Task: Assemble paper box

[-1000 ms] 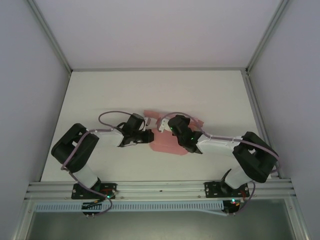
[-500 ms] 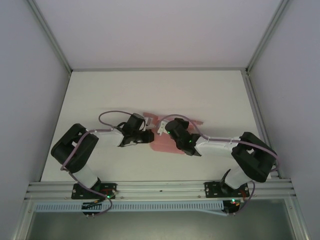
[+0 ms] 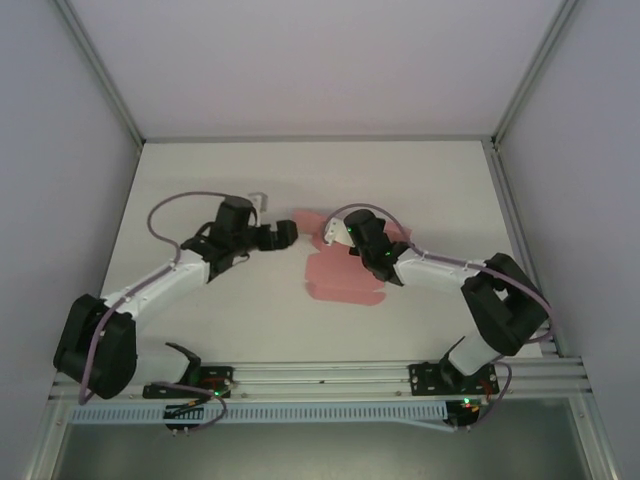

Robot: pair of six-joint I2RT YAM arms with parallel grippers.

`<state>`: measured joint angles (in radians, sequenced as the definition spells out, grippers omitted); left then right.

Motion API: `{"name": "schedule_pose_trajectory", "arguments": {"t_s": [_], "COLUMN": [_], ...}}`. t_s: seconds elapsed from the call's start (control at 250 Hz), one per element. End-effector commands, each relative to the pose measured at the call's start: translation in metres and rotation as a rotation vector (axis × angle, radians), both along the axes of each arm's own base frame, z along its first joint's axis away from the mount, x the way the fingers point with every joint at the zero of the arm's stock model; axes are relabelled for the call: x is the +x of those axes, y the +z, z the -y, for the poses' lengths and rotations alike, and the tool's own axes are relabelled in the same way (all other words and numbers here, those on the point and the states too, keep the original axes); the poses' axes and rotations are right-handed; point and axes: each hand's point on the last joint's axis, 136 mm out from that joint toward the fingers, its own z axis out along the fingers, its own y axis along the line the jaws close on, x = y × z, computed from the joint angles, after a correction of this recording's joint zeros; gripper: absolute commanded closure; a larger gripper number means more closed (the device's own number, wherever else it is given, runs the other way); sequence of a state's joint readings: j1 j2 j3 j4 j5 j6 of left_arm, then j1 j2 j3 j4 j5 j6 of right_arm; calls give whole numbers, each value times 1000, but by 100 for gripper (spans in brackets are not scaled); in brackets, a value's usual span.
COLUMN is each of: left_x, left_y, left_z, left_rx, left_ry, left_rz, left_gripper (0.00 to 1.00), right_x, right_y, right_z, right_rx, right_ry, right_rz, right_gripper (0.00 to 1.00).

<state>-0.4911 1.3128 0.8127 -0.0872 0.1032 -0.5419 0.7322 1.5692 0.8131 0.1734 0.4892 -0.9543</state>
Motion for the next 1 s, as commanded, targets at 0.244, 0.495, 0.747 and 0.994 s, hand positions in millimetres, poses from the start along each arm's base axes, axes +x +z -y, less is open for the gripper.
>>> {"name": "schedule_pose_trajectory", "arguments": {"t_s": [0.244,0.495,0.747,0.994], "left_x": [114,128,77,35], "left_y": [-22,-88,-90,-49], "left_z": [-49,-12,32,63], "left_rx": [158,170,41,-184], "left_ry": [140,-50,-330,-536], "left_rz": [17,-90,-44,92], "left_gripper": [1,1,7,16], "right_x": [10,11,9,5], "right_y": [-24,-11,-5,-1], "right_z": [-7,-5,-4,3], "right_rx": [-47,3,49,49], "right_ry": [53,37,23,3], "right_rz": [-19,12,28,40], "right_gripper": [100,100,100,100]}}
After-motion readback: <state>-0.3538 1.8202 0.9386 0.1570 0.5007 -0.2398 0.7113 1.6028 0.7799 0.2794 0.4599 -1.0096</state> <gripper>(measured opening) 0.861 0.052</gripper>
